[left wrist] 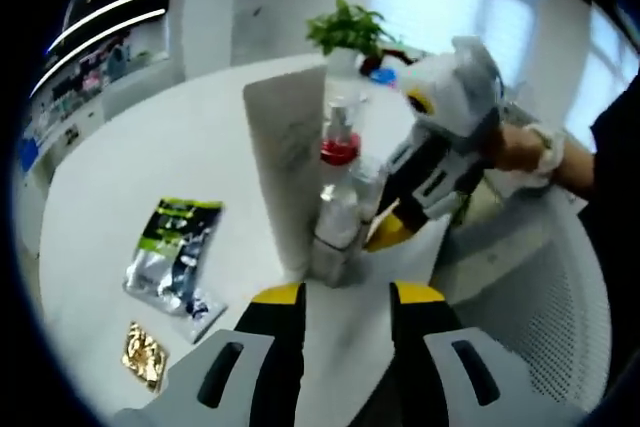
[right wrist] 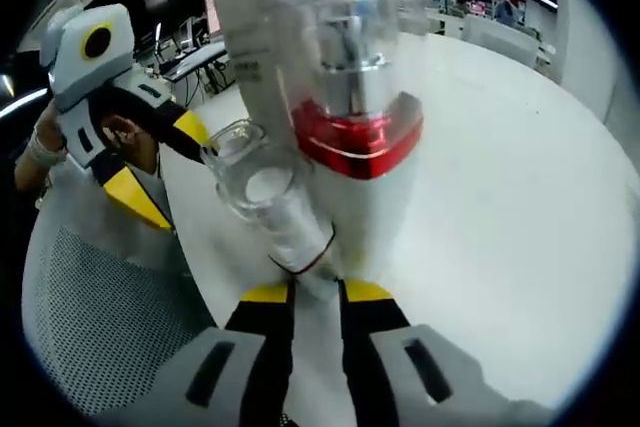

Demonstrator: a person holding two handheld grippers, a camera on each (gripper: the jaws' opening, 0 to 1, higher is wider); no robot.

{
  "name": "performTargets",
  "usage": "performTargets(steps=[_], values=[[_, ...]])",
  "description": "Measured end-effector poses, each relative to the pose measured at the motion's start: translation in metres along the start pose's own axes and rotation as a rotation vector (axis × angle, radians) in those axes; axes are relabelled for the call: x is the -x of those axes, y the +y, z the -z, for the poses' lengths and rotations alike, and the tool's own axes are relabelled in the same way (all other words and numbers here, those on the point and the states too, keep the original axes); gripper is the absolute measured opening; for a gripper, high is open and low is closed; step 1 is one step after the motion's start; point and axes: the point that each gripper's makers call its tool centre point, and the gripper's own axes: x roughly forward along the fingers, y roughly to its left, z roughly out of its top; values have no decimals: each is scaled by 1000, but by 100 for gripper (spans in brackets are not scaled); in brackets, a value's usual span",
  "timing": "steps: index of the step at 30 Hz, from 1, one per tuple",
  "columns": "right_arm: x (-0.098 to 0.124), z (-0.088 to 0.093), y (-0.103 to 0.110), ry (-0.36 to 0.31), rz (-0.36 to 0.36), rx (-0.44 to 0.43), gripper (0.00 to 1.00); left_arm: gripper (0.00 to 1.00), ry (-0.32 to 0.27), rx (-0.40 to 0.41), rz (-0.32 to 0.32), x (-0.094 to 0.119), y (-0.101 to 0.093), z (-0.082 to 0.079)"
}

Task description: Arrange the skincare products in the storage area until every visible bottle or jar stands upright without overlapping.

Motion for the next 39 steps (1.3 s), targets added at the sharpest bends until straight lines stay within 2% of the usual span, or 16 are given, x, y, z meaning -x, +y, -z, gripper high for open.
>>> performTargets(steps=[5,10,18,39], values=[[0,0,0,-1,1,2,16,24,50,-13,-20,-16,5,1],[0,0,0,-6,-3,-1,16,20,83,-5,-12,-27,6,5],[0,-1,0,-9,-6,-4,16,17,89,25,2,-40,4,10],[-1,1,-4,-9,-2,-15,16,15,84,87,-20,-47,11,13]])
